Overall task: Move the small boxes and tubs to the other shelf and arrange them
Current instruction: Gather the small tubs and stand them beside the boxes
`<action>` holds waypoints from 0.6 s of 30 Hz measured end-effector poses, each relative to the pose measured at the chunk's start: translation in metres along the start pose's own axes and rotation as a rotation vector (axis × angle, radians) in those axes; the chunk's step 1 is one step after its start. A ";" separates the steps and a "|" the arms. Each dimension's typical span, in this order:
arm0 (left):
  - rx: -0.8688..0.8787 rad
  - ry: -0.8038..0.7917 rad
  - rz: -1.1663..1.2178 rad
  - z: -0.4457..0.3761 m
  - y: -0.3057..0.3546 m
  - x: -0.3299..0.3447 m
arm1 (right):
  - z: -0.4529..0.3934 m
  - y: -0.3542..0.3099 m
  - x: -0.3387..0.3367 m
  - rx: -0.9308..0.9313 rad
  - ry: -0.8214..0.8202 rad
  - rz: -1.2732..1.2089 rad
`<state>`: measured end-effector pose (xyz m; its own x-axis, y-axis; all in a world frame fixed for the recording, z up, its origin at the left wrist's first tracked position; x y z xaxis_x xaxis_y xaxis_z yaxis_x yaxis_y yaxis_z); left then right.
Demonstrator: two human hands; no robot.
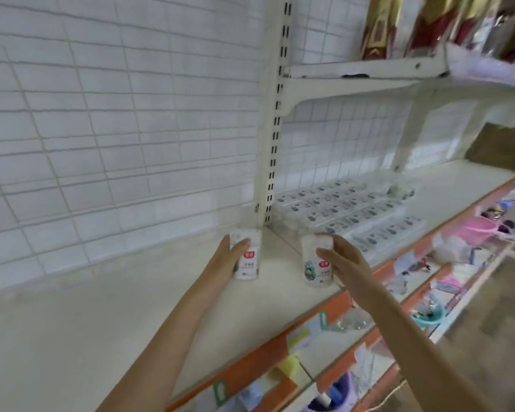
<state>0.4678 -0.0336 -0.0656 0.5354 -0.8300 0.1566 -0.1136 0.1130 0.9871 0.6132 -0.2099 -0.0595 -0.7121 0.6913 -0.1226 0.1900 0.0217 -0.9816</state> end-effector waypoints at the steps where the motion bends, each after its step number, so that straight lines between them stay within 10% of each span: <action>1: 0.000 -0.038 -0.006 -0.003 -0.002 0.026 | 0.011 -0.001 -0.024 -0.007 0.030 0.013; 18: -0.186 -0.431 -0.041 -0.017 -0.081 0.425 | 0.214 0.027 -0.376 0.035 0.579 0.136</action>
<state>0.7186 -0.3864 -0.0781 0.1350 -0.9825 0.1283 0.0736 0.1390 0.9875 0.7413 -0.6237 -0.0715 -0.1964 0.9679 -0.1569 0.2246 -0.1113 -0.9681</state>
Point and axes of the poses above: each hand's wrist, its own z-axis away from the middle knuckle, its own x-axis out of the palm, y = z × x, the point moved 5 cm from there along -z, towards the middle knuckle, and after that the axes turned 6 degrees about z, right-handed, at the moved point
